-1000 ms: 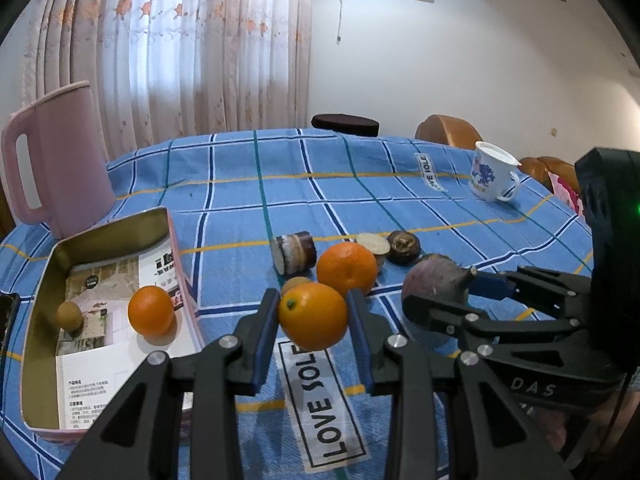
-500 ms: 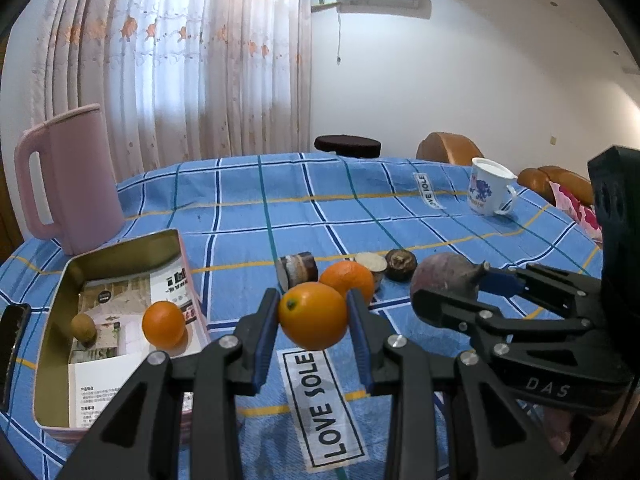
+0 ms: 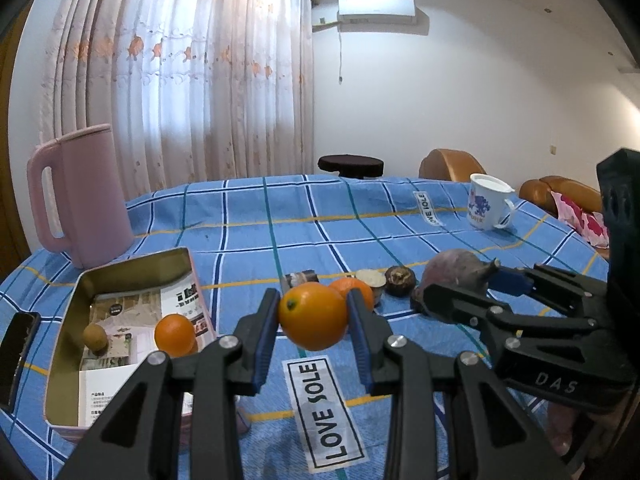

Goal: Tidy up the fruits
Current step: 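Carry the orange and purple fruit over the tin box with both tools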

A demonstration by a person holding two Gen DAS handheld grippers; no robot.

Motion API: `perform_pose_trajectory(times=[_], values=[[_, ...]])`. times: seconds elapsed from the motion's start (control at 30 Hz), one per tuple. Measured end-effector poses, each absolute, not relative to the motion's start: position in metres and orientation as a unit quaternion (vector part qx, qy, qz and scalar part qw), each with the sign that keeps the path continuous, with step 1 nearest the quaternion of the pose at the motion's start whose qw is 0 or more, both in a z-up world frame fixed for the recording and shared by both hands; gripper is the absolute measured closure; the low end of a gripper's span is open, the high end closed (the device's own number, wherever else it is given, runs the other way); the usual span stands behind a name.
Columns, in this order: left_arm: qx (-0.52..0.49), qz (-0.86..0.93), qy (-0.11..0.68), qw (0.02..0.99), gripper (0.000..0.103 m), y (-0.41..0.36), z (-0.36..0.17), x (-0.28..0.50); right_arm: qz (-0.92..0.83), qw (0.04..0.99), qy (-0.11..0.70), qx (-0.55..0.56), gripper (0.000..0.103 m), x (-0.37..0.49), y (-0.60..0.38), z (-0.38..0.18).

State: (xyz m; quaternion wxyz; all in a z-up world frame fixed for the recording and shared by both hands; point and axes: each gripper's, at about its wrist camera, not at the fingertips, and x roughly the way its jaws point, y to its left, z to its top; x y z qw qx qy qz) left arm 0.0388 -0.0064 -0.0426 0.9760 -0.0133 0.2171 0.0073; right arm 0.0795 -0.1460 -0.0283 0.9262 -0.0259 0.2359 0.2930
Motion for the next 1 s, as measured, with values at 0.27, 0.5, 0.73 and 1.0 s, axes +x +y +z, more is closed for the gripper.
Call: perform_pose_trajectory(times=[0.27, 0.5, 0.73, 1.0], values=[[-0.012, 0.013, 0.203, 0.979, 0.067, -0.005, -0.04, 0.032, 0.287, 0.934, 0.209, -0.034, 0.05, 0.07, -0.147, -0.024], [-0.023, 0.016, 0.211, 0.977, 0.067, 0.005, -0.039, 0.031, 0.285, 0.934, 0.211, -0.048, 0.05, 0.071, -0.14, -0.024], [-0.04, 0.045, 0.212, 0.975, 0.067, 0.035, -0.032, 0.026, 0.308, 0.925, 0.216, -0.056, 0.05, 0.073, -0.12, -0.016], [-0.062, 0.096, 0.218, 0.969, 0.067, 0.091, -0.026, 0.015, 0.371, 0.901, 0.216, -0.063, 0.05, 0.074, -0.076, 0.005]])
